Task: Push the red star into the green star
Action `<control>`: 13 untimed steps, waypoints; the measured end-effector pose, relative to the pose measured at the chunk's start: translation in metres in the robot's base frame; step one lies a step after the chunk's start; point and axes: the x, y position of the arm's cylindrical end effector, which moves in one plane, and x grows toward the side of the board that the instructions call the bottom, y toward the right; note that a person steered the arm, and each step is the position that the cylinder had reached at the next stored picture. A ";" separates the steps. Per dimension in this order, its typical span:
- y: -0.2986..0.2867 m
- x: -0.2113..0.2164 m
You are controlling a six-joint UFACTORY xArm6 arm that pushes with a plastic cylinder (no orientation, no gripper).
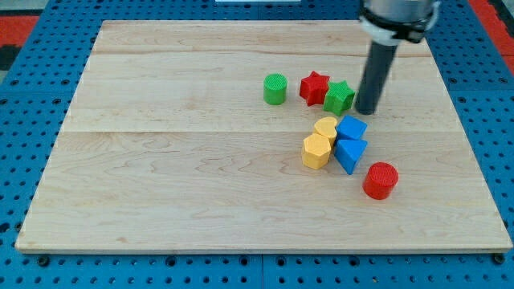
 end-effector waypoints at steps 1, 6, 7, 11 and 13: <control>0.003 -0.054; -0.147 -0.080; -0.153 -0.046; -0.109 -0.043; -0.097 0.027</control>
